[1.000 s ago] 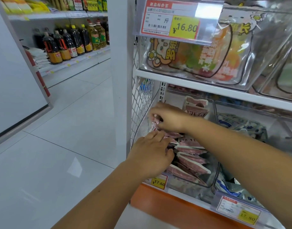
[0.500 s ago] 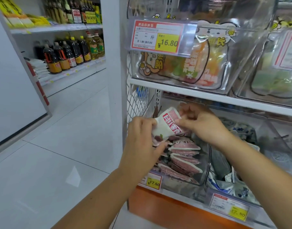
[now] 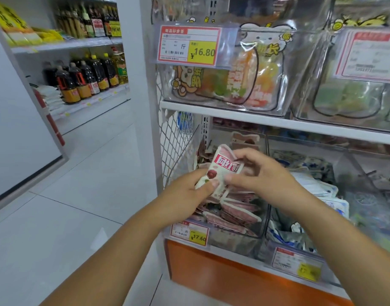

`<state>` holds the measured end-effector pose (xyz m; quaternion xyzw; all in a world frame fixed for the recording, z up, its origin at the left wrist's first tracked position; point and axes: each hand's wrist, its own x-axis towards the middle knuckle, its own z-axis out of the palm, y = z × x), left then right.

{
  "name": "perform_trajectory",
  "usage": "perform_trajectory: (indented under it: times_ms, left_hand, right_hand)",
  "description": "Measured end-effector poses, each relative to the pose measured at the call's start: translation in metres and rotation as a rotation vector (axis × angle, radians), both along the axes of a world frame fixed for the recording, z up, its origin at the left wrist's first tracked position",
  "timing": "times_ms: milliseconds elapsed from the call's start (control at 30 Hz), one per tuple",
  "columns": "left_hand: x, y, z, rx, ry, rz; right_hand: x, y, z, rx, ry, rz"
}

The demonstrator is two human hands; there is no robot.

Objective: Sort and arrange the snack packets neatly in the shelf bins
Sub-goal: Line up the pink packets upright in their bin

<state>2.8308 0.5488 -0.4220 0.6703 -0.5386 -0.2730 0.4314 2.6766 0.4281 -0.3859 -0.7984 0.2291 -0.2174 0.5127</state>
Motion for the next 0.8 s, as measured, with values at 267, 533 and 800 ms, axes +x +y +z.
perform_trajectory:
  times_ms: [267,533,800]
  left_hand:
    - [0.004,0.015,-0.007,0.025,-0.417,0.101]
    - [0.005,0.022,-0.017,0.052,-0.486,0.147]
    - [0.004,0.019,-0.021,0.054,-0.784,-0.043]
  right_hand:
    - [0.015,-0.009,-0.005,-0.35,0.041,-0.281]
    - [0.036,-0.021,-0.001,-0.568,0.127,-0.248]
    - [0.068,-0.038,-0.026,-1.029,0.646,0.141]
